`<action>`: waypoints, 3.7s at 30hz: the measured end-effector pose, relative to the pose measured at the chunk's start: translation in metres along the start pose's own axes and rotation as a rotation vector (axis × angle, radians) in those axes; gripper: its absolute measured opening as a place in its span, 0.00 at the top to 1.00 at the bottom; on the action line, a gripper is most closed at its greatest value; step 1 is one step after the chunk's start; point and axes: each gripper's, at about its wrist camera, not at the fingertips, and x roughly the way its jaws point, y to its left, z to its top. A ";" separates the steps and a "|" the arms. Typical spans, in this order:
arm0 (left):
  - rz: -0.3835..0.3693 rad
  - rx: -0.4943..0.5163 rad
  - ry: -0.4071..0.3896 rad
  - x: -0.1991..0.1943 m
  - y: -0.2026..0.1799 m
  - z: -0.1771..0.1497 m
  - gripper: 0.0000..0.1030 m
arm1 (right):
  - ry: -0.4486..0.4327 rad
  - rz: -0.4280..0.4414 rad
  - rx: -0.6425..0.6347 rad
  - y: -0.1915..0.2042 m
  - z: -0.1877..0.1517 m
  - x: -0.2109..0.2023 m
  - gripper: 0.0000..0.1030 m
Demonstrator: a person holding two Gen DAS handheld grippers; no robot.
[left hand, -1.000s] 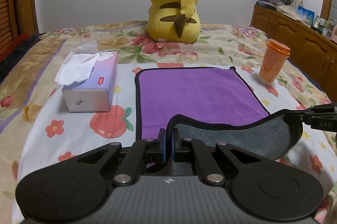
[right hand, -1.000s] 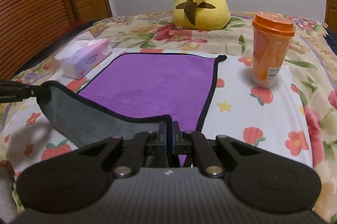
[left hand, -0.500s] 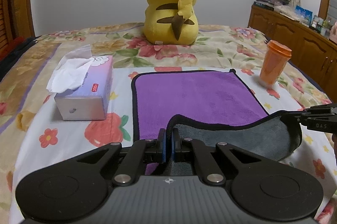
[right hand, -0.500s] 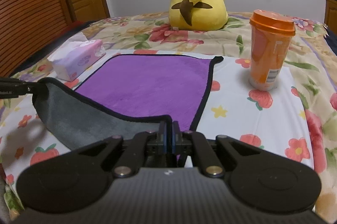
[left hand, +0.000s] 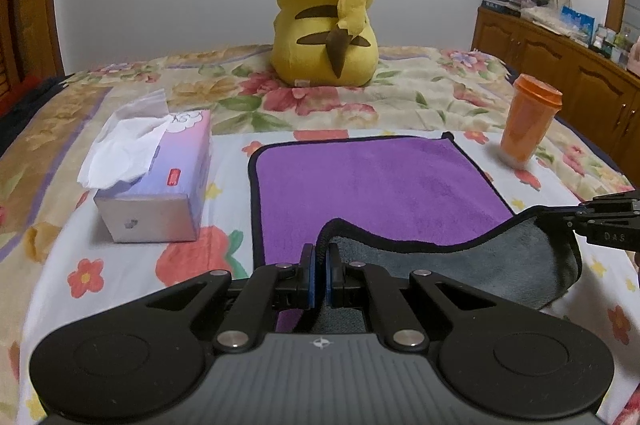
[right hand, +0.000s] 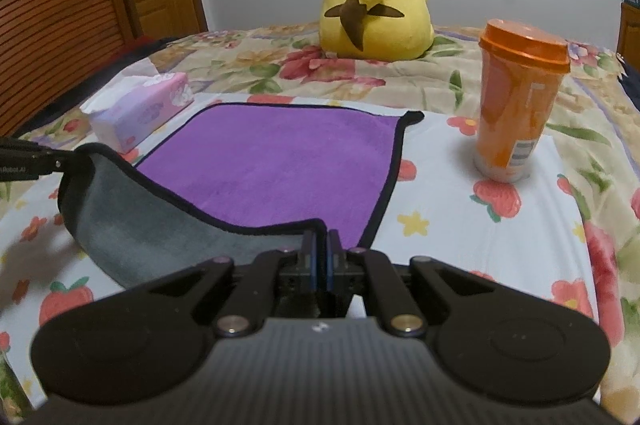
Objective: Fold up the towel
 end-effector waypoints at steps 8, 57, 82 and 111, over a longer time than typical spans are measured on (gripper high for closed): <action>-0.001 -0.004 -0.053 -0.009 0.002 0.014 0.92 | -0.042 0.005 0.000 -0.003 0.012 -0.004 0.95; 0.106 -0.003 -0.162 0.084 0.021 0.098 0.92 | -0.204 -0.133 -0.142 -0.022 0.094 0.063 0.96; 0.123 0.020 -0.029 0.153 0.024 0.075 0.92 | -0.077 -0.179 -0.096 -0.037 0.070 0.128 0.95; 0.071 0.050 -0.011 0.048 -0.017 0.058 0.32 | -0.095 -0.158 -0.022 -0.008 0.051 0.015 0.47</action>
